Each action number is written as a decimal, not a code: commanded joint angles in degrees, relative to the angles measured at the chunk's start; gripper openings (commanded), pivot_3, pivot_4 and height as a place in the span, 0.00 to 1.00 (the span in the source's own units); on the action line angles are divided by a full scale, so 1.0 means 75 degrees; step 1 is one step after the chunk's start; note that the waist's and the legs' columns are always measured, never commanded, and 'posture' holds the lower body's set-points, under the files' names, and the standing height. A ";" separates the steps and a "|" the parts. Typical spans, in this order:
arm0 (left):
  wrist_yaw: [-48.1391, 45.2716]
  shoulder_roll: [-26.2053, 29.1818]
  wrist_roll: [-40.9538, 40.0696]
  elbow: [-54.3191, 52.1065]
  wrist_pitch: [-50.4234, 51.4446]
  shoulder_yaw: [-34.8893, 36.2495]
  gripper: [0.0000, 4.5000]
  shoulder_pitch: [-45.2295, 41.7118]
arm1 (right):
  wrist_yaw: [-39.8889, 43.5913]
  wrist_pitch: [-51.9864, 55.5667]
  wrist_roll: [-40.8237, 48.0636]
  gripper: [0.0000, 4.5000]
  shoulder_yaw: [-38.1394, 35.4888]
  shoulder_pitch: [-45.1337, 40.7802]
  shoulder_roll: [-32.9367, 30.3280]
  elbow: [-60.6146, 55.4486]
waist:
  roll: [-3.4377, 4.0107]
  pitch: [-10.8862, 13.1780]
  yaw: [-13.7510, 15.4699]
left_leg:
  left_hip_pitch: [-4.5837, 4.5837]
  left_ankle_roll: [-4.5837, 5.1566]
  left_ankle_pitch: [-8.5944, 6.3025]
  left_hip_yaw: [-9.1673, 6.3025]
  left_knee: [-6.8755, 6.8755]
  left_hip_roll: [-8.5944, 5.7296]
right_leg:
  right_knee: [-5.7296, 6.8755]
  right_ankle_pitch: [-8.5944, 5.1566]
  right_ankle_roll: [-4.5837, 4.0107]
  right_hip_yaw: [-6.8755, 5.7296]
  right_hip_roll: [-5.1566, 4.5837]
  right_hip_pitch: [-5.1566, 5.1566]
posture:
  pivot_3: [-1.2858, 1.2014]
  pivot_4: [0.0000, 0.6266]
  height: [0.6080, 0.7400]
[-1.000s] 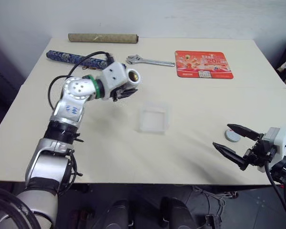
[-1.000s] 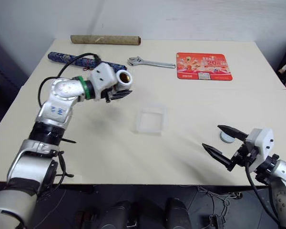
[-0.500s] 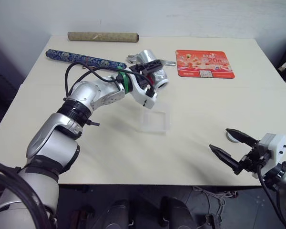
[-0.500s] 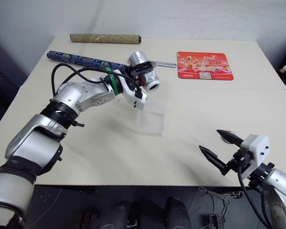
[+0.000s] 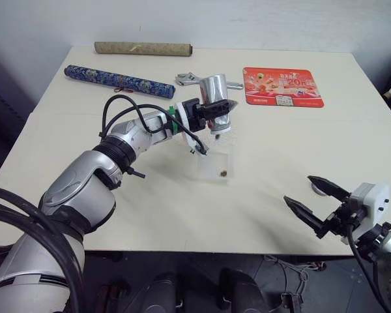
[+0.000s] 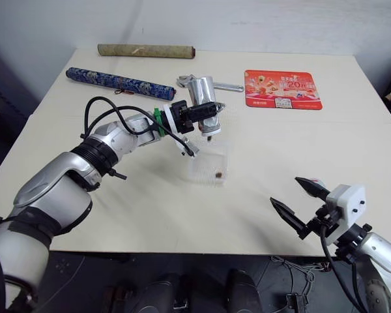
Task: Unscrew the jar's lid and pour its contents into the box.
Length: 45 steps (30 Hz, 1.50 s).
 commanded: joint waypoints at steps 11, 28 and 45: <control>-0.3639 0.0417 -0.5141 0.0286 -0.4249 0.2241 0.53 0.0786 | 0.0232 -0.0408 -0.0082 1.00 0.0085 -0.0074 0.0215 0.0073 | 0.0001 -0.0001 -0.0026 | 0.0005 -0.0007 0.0006 -0.0003 0.0011 -0.0001 | 0.0012 0.0001 0.0002 -0.0001 -0.0019 0.0001 | 0.52 0.24 1.00; -1.1350 0.0996 -1.5442 -0.4395 0.2152 0.9559 0.53 0.6257 | 0.2659 -0.2556 0.0150 1.00 0.1456 -0.1678 0.0930 0.0844 | 0.0001 -0.0004 -0.0307 | 0.0078 -0.0017 0.0008 -0.0013 0.0091 0.0006 | 0.0105 0.0001 0.0001 0.0019 -0.0003 0.0066 | 0.52 0.24 1.00; -1.0476 0.0135 -1.4639 -0.3987 0.0909 1.0592 0.75 0.8113 | 0.2420 -0.2256 0.0145 1.00 0.1728 -0.2237 0.0715 0.0892 | -0.0011 -0.0010 -0.0067 | 0.0086 -0.0062 -0.0042 -0.0083 0.0104 0.0012 | 0.0061 0.0008 -0.0012 0.0002 -0.0019 0.0132 | 0.52 0.24 1.00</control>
